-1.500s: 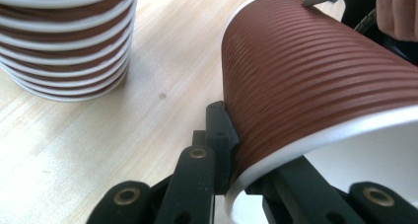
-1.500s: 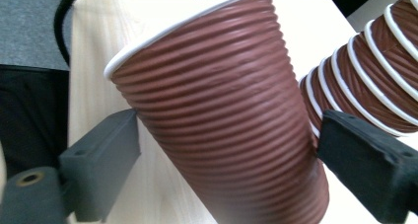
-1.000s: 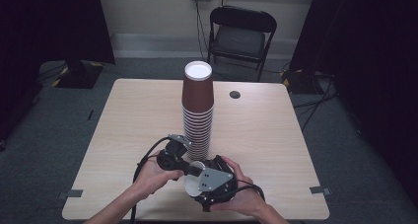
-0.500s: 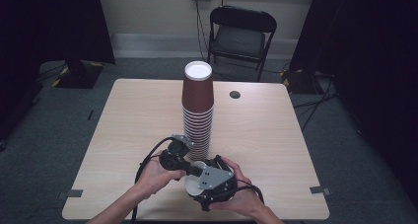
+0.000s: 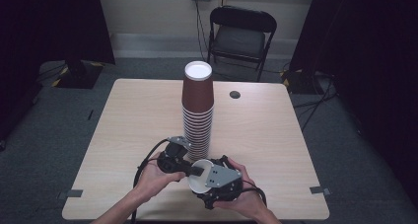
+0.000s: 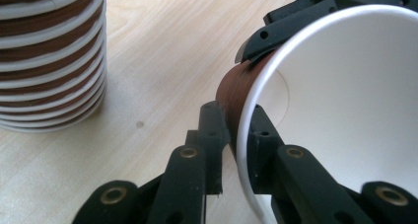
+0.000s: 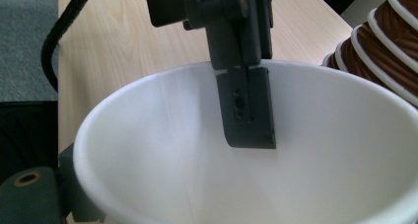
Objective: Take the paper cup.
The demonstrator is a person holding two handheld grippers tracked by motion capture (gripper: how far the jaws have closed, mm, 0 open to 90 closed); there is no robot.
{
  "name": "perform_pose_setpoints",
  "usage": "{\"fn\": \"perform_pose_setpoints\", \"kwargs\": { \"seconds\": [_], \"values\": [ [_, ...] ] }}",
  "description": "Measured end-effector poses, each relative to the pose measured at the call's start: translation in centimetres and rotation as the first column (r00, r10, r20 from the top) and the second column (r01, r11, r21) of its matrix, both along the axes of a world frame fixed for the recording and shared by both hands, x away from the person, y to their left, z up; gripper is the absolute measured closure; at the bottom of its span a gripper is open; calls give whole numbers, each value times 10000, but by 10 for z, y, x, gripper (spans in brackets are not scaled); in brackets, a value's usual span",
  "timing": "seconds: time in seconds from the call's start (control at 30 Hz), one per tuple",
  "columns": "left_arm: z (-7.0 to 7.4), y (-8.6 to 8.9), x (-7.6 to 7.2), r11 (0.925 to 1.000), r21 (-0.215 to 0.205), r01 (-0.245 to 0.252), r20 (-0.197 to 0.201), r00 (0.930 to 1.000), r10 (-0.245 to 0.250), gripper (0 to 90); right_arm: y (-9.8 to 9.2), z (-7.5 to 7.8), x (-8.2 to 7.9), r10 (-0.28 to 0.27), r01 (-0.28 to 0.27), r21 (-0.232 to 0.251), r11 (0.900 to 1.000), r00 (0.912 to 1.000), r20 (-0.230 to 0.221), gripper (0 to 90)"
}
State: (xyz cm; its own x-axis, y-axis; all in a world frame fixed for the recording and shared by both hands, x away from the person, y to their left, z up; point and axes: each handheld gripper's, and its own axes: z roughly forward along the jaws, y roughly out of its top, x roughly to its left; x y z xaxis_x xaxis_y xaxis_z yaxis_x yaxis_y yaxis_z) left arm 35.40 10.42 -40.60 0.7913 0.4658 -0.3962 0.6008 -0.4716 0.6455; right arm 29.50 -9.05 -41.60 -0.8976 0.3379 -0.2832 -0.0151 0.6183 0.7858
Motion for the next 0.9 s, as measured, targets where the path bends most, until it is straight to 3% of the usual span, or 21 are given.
{"fn": "perform_pose_setpoints", "kwargs": {
  "seconds": [0.23, 0.47, 0.5, 0.63, 0.67, 0.8, 0.87, 0.9],
  "values": [
    [-1, 7, -3, 9975, -653, -286, 381, 9988, 311, 736, -5, -1, 3, -267, 270, 180, 9995, 9995, -196, 91],
    [-2, 12, -7, 9931, -979, -638, 879, 9935, 725, 633, -7, -2, 5, -474, 486, 335, 9983, 9982, -374, 91],
    [-1, 15, -8, 9905, -1102, -826, 1108, 9893, 948, 609, -10, -2, 7, -585, 606, 436, 9972, 9971, -481, 91],
    [0, 20, -10, 9874, -1288, -917, 1280, 9858, 1083, 576, -13, -4, 8, -699, 730, 514, 9960, 9957, -605, 92],
    [0, 22, -12, 9838, -1412, -1105, 1528, 9794, 1320, 565, -15, -4, 9, -747, 786, 548, 9954, 9948, -693, 93],
    [-2, 24, -16, 9812, -1446, -1276, 1825, 9712, 1532, 518, -15, -5, 11, -799, 847, 577, 9947, 9935, -807, 93],
    [-2, 28, -17, 9738, -1578, -1638, 2002, 9603, 1940, 462, -16, -6, 12, -883, 932, 548, 9941, 9924, -860, 93],
    [-2, 28, -17, 9738, -1578, -1638, 2002, 9603, 1940, 444, -16, -6, 12, -883, 932, 548, 9941, 9924, -860, 93]
  ]
}}
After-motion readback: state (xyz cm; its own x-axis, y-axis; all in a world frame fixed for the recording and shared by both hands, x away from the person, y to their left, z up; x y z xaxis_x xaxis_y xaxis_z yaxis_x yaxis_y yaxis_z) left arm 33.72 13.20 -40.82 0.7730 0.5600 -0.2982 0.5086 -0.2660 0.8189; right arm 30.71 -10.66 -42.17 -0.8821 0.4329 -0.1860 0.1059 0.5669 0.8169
